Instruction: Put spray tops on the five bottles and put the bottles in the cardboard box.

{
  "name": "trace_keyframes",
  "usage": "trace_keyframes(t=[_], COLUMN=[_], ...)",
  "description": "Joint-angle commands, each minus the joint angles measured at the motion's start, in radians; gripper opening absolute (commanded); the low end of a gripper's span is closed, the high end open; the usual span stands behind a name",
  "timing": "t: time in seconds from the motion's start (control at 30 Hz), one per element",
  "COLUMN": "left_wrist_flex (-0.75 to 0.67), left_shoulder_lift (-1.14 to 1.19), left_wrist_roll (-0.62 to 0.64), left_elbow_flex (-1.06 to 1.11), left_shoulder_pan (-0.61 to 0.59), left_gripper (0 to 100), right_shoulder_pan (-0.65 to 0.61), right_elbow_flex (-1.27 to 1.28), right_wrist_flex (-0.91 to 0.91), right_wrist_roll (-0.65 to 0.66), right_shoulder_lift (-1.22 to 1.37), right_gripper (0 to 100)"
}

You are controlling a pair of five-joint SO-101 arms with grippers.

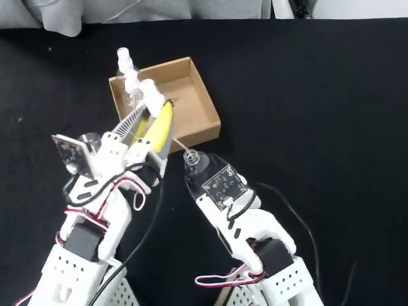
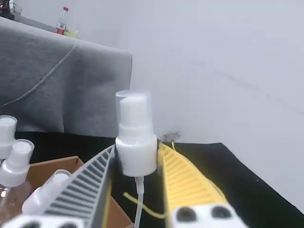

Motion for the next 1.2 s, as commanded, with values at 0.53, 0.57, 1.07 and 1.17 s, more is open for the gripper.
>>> trace_keyframes(t=[0.53, 0.57, 1.07, 1.17], left_wrist_flex=[0.069, 0.092, 0.121, 0.121], left_shoulder_lift=[-0.015, -0.017, -0.017, -0.017], left_wrist_roll=[-0.009, -0.005, -0.009, -0.009], left_elbow_flex=[0.018, 0.016, 0.047, 0.051], left_shoulder_pan=[0.102, 0.105, 0.196, 0.196], left_gripper=[3, 3, 3, 3], right_shoulder_pan=[-0.015, -0.015, -0.015, -0.017], right_elbow_flex=[-0.015, -0.015, -0.008, -0.01], right_wrist_flex=[-0.035, -0.035, -0.035, -0.035], right_wrist_roll=[-0.103, -0.109, -0.127, -0.129], right_shoulder_lift=[-0.122, -0.122, -0.122, -0.122], right_gripper=[1.5, 1.5, 1.5, 1.5])
